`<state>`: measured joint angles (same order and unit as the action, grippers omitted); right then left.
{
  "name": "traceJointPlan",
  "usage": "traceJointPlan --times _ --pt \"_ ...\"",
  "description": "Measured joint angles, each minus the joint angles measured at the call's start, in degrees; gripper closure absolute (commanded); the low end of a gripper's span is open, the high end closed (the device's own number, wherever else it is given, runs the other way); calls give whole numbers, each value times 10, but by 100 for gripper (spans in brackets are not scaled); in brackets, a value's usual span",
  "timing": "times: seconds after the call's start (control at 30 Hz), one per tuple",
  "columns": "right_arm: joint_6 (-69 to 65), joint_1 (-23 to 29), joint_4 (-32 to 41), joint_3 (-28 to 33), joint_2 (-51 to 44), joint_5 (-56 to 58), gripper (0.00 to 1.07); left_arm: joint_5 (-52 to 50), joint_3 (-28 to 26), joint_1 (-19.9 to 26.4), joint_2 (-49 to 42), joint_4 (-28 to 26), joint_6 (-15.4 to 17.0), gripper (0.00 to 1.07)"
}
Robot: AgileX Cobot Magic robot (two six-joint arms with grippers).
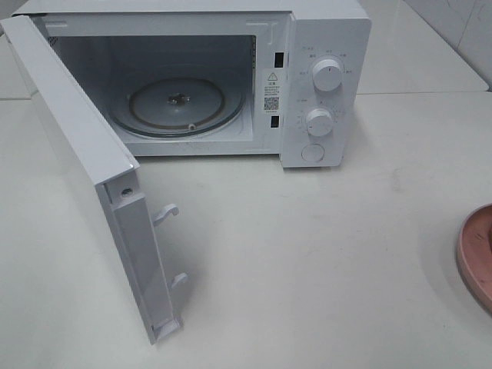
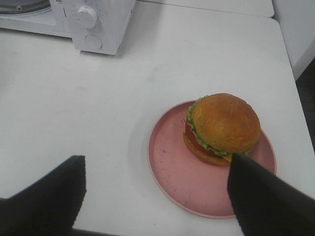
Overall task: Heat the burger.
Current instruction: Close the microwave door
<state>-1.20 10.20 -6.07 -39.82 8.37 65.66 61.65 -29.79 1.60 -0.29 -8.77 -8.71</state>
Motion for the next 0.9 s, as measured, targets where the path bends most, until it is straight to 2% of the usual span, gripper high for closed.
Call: traceJointPlan --times 0.37,0.9 --pt "0 -23 22 103 -86 -64 31 0 0 0 0 0 0 9" --pt "0 -23 26 108 -86 -81 31 0 0 0 0 0 0 9"
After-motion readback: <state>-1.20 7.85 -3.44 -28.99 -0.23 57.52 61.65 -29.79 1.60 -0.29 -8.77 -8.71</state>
